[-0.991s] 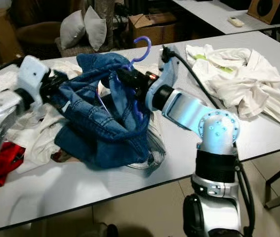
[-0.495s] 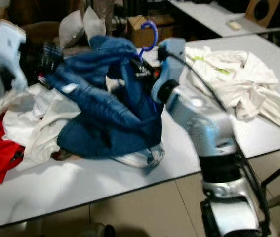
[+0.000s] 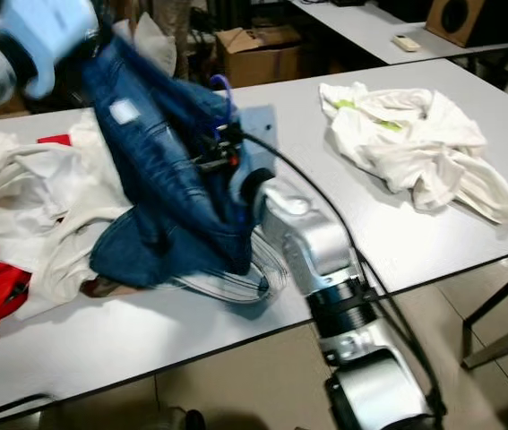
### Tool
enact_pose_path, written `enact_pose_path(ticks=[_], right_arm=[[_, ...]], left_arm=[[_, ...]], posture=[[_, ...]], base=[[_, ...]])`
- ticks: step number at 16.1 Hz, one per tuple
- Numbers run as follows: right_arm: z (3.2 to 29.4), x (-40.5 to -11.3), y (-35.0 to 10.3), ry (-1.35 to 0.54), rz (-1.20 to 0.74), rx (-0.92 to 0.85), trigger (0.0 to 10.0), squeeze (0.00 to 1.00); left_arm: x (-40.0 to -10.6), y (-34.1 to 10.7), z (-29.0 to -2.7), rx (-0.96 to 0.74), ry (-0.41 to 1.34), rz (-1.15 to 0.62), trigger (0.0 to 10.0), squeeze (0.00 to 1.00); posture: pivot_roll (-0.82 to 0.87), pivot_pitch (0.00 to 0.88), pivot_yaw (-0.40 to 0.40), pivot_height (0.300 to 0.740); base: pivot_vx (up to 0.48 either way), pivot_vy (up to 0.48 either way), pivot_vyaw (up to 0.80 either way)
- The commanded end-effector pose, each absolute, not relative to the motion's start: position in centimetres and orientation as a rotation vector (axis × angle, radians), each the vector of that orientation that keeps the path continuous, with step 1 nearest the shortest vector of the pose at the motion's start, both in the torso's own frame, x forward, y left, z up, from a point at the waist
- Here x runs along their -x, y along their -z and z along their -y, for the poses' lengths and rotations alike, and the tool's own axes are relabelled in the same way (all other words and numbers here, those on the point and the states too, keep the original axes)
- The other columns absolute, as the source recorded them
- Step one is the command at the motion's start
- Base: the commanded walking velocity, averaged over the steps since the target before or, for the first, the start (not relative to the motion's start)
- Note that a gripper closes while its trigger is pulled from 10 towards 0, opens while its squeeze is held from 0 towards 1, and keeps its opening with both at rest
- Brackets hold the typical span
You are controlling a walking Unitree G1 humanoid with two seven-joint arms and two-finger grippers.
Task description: Hang hanger
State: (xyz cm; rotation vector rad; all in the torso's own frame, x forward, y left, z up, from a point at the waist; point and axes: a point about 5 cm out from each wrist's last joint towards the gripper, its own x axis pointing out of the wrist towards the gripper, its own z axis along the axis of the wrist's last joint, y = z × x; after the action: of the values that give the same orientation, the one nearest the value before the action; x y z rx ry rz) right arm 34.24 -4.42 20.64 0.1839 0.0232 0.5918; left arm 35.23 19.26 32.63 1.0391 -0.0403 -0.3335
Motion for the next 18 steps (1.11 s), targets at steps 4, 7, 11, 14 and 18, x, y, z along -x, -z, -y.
enact_pose_path(ticks=[4,7,11,14,18], right_arm=[[7.0,-35.2,-20.4,-0.461,-0.006,-0.247,10.0,0.00],[8.3,-35.5,-22.7,-0.460,0.105,-0.409,10.0,0.00],[8.6,-35.4,-24.1,-0.520,0.133,-0.453,10.0,0.00],[8.4,-35.5,-23.2,-0.518,0.074,-0.458,10.0,0.00],[8.4,-35.6,-21.9,-0.497,0.001,-0.428,10.0,0.00]], left_arm=[[-34.5,-27.0,-21.1,-1.150,0.426,-0.249,0.0,0.00],[-33.8,-25.2,-22.4,-1.194,0.449,-0.392,0.0,0.00],[-34.2,-25.0,-22.4,-1.143,0.389,-0.314,0.0,0.00],[-35.0,-26.6,-21.8,-1.037,0.325,-0.163,0.0,0.00],[-34.9,-28.2,-20.9,-0.913,0.361,0.007,10.0,1.00]], posture=[[-0.02,0.000,0.054,0.740],[-0.02,0.000,0.049,0.740],[-0.02,0.000,0.048,0.740],[-0.02,0.000,0.048,0.740],[-0.02,0.000,0.045,0.740]], base=[[0.000,0.000,0.00],[0.000,0.000,0.00],[0.000,0.000,0.00],[0.000,0.000,0.00],[0.000,0.000,0.00]])
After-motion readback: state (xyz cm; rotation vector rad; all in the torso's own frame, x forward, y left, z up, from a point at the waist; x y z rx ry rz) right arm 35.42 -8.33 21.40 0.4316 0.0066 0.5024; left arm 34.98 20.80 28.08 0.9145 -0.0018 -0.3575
